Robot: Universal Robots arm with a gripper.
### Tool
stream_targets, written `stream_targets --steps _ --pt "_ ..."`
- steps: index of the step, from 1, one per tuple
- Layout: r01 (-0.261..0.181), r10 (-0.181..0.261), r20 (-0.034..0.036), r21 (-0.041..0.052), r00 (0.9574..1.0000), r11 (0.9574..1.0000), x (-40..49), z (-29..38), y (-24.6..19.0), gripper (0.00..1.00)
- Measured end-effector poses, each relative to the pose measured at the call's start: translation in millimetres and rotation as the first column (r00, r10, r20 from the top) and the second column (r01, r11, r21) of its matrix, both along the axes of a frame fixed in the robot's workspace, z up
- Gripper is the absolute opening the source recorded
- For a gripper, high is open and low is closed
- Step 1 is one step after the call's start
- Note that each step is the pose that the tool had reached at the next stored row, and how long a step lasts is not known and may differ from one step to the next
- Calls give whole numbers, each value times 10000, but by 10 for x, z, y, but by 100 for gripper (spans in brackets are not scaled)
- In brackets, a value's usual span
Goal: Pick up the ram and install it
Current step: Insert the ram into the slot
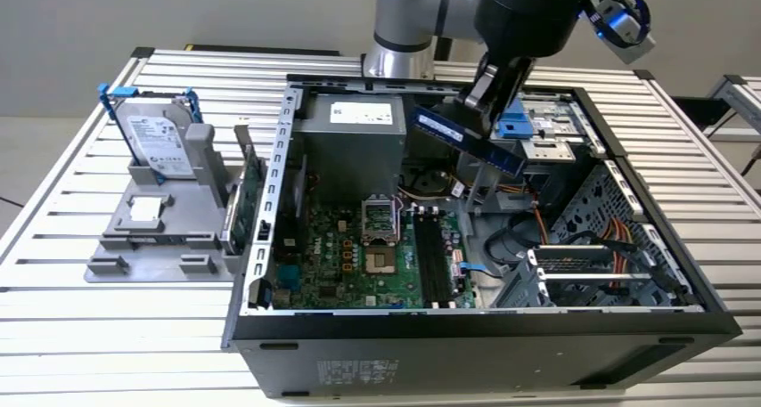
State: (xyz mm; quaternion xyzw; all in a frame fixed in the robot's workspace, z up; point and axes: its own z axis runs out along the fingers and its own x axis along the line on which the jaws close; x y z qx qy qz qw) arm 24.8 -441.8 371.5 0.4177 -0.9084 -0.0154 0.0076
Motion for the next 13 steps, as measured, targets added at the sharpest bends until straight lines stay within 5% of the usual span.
stream_targets --steps 7,13 --pt "696 -696 0 -1 9976 9976 1 0 0 0" --pt "1303 -1303 0 1 9915 9915 3 0 0 0"
